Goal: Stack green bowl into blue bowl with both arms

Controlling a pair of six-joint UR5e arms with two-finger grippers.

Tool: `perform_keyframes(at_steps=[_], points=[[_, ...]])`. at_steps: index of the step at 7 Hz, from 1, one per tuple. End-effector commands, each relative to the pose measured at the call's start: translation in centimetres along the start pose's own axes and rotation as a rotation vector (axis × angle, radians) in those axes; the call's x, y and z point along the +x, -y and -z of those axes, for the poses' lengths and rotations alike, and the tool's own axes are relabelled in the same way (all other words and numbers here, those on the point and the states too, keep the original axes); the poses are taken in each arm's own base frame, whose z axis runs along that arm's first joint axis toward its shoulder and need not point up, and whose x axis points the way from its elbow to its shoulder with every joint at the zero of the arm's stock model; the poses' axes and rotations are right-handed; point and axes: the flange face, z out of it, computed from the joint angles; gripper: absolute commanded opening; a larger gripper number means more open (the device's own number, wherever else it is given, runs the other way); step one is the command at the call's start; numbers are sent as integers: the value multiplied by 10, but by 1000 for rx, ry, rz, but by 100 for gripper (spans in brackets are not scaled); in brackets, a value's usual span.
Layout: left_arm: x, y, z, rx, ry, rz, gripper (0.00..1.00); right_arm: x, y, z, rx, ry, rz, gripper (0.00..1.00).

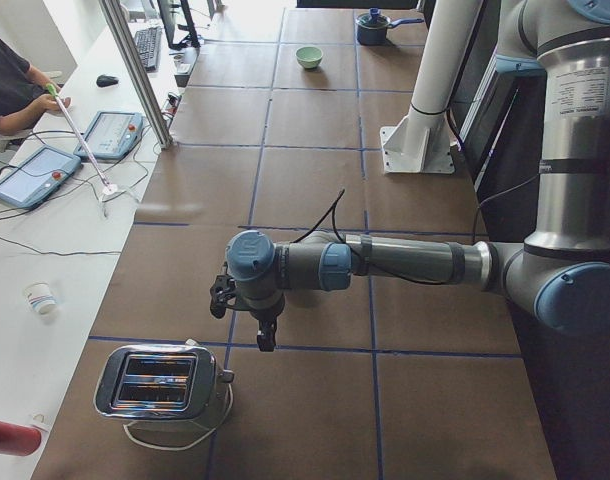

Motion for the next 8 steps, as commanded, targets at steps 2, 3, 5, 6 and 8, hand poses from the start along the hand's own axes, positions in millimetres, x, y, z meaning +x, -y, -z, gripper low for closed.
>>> perform_keyframes(at_steps=[2,3,5,6,8], points=[[100,-10,-49,13,-74,89,100,-2,1,2,4,-1,5,100],[111,-12,-75,6,-85,90,100,-2,1,2,4,-1,5,100],[105,-17,-126,26,-130,96,100,-3,1,2,5,-1,6,100],[114,-22,-150,48,-131,113,100,-5,2,5,10,-3,11,100],[139,-34,-179,11,-126,110,97,-5,2,5,10,-3,11,100]])
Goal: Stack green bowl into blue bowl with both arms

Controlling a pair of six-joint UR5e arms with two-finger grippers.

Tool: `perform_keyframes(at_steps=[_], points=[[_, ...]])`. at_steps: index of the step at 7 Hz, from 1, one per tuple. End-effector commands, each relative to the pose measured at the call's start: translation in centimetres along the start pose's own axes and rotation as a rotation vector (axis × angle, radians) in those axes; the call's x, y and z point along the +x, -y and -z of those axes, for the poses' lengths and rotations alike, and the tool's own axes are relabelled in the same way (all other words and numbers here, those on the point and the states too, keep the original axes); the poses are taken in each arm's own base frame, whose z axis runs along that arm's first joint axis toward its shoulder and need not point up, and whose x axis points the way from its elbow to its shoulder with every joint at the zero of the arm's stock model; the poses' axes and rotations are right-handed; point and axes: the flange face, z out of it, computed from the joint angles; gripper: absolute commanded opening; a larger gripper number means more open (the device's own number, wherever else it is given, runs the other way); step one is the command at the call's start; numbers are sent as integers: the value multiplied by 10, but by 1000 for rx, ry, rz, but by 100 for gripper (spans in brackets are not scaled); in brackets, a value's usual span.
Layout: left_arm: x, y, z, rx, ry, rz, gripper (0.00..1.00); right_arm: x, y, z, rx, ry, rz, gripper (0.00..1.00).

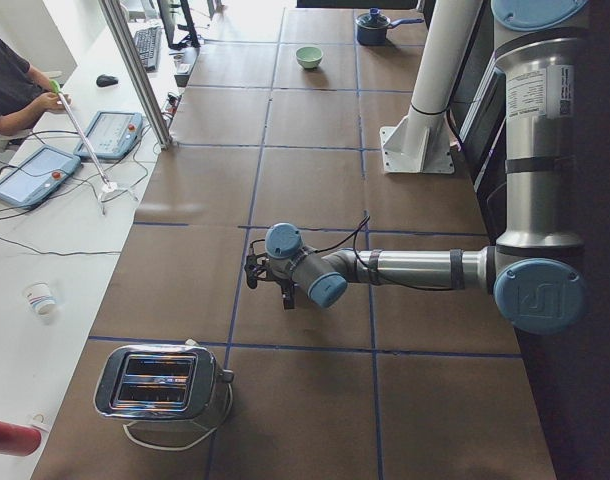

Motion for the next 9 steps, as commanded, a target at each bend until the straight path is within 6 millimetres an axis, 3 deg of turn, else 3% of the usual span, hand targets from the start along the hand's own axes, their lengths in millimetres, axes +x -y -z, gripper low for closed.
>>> perform_keyframes(at_steps=[1,3,4,5,6,8,9], points=[[13,-10,-20,-22,0,-3,84,0,0,0,0,0,0,100],[13,-10,-20,-23,1,-3,26,0,0,0,1,0,1,100],[14,-12,-18,-22,-3,-6,10,0,0,0,1,0,1,100],[22,-11,-11,-21,-20,-14,4,-1,1,1,2,0,2,100],[47,-15,10,-19,-49,-29,0,-1,1,1,1,0,1,100],[126,-24,59,-72,-27,16,0,0,0,0,-1,0,-1,100],[188,-10,87,-70,-25,25,0,0,0,0,1,1,-1,100]])
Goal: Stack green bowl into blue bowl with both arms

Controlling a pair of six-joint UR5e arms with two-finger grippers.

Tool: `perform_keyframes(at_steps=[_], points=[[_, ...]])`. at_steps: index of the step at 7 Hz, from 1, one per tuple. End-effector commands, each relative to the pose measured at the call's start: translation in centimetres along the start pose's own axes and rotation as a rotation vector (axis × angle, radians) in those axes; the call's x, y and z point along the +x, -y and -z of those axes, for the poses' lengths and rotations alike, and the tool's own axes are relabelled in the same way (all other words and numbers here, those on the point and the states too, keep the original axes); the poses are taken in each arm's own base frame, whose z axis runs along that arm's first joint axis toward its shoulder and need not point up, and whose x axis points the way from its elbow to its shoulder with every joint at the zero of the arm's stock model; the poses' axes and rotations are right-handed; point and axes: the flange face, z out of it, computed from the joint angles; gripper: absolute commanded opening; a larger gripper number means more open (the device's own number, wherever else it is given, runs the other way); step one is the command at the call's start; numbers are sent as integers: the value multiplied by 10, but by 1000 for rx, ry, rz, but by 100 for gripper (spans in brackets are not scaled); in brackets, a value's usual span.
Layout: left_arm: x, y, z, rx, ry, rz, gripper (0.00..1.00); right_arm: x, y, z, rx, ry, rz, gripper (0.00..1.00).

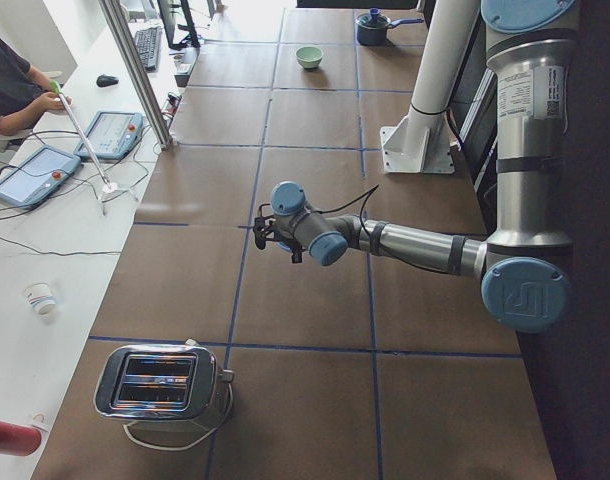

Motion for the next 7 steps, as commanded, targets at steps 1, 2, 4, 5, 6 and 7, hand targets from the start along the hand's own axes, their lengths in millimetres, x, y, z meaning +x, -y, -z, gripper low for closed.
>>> perform_keyframes(at_steps=[1,2,4,5,6,7], points=[[140,11,39,-28,1,58,0,0,0,0,0,1,0,100],[234,-5,15,-65,6,114,0,1,-1,-1,-2,1,-2,100],[377,-46,-52,-35,30,165,0,0,-1,-1,-2,6,-2,100],[408,-48,-78,-41,33,169,0,0,-1,-1,-2,6,-2,100],[417,-49,-111,-8,8,128,0,0,-1,-1,-2,6,-2,100],[416,-44,-137,-2,-14,146,0,-1,-1,0,0,12,-2,100]])
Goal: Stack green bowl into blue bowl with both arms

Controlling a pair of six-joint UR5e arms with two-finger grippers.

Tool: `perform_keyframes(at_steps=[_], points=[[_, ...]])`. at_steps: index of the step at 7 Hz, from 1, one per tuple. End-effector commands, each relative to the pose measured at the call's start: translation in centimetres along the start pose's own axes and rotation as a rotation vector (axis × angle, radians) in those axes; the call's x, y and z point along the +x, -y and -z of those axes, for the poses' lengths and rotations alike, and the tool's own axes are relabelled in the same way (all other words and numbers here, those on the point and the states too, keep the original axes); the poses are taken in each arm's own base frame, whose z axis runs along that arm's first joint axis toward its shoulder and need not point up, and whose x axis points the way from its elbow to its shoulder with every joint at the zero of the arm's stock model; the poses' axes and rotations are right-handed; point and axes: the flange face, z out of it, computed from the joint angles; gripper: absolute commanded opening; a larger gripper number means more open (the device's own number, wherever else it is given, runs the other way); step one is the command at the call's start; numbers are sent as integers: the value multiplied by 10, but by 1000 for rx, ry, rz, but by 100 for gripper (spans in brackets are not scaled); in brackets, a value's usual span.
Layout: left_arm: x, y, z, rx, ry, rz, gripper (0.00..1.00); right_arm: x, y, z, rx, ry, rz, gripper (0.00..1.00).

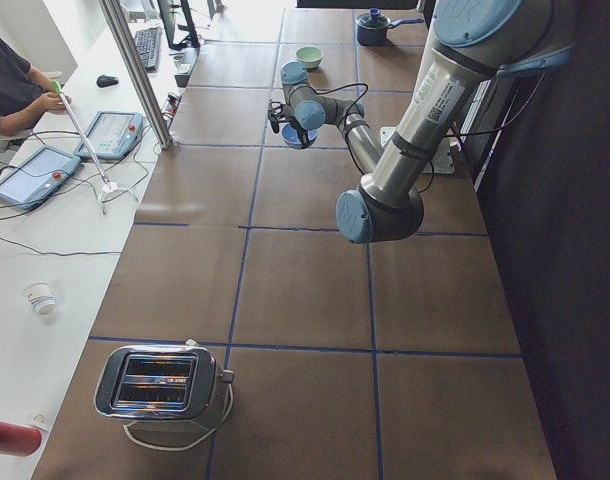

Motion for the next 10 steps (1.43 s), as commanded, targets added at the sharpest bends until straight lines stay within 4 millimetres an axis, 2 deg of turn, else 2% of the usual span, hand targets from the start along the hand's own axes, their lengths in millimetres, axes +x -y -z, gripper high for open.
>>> perform_keyframes(at_steps=[1,3,5,6,8,9,10], points=[[10,0,-35,12,-38,-3,0,-1,0,0,1,6,0,100],[22,-15,-38,-3,-47,-22,3,-1,0,0,1,8,0,100],[23,-15,-51,-8,-79,-45,4,-5,5,1,1,4,5,100],[22,-14,-54,-8,-84,-48,8,-5,5,1,1,5,5,100],[17,-10,-50,0,-82,-45,100,-6,8,3,5,2,11,100],[16,2,-31,12,-99,-34,100,-14,15,11,21,1,28,100],[-2,17,-7,-3,-101,-8,100,-21,22,18,35,-9,43,100]])
